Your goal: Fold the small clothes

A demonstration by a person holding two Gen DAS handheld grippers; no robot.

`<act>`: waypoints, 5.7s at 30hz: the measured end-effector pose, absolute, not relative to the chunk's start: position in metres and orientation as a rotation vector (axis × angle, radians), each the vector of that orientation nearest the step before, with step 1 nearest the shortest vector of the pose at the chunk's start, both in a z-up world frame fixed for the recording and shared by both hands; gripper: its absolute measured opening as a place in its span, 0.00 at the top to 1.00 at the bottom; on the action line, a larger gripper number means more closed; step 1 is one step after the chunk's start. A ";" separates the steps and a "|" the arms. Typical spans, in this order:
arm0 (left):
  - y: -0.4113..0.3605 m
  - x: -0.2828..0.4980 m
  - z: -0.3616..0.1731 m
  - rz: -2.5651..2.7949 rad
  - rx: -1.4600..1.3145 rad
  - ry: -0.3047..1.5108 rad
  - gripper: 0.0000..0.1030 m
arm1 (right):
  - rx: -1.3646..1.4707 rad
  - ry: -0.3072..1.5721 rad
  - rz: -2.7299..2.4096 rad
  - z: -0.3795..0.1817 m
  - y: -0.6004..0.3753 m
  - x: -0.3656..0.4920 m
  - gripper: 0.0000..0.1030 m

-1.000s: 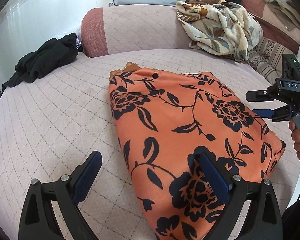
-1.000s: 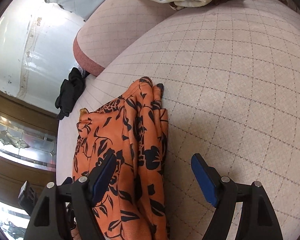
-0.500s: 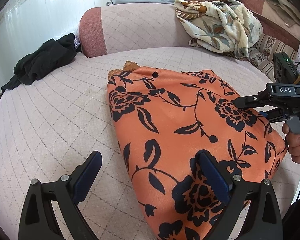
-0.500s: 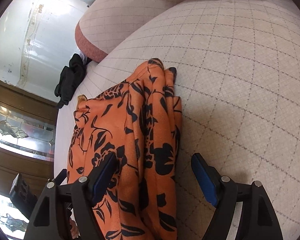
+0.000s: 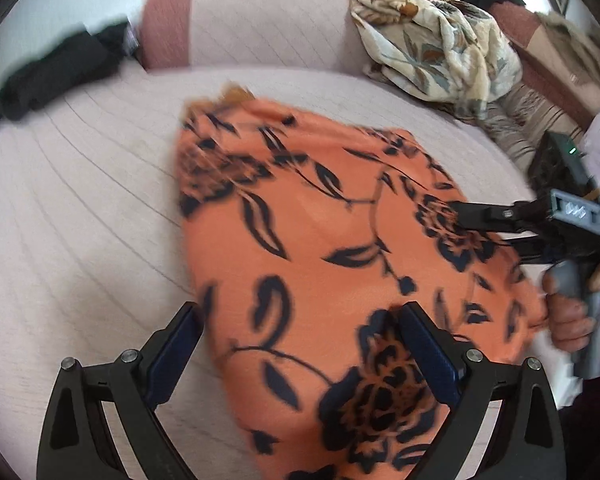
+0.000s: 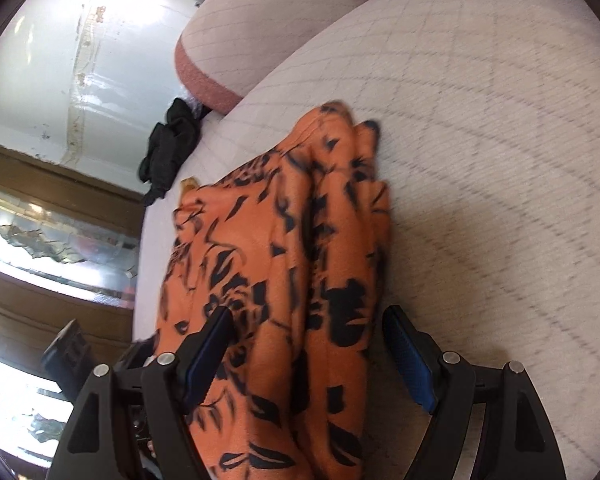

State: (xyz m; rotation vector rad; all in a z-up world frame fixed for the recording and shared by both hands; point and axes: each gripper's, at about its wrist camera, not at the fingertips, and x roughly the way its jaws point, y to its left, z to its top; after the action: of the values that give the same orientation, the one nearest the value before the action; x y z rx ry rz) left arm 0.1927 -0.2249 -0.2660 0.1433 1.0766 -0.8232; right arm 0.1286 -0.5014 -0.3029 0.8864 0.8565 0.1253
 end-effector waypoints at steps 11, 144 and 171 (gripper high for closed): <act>-0.219 0.203 -0.271 -0.899 0.017 1.149 0.22 | 0.833 0.868 0.140 -0.301 -0.471 0.141 0.37; 0.000 -0.063 0.020 -0.136 0.148 0.429 0.06 | 0.209 0.534 -0.068 -0.022 -0.220 -0.118 0.35; 0.016 -0.096 0.042 -0.109 0.159 0.372 0.00 | 0.167 0.470 -0.061 0.002 -0.196 -0.140 0.35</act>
State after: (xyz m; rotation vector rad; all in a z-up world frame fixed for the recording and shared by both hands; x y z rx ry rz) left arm -0.0957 0.0158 0.0419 0.1595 0.3721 -0.1091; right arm -0.1403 -0.1959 0.0024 0.1665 0.4696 -0.0606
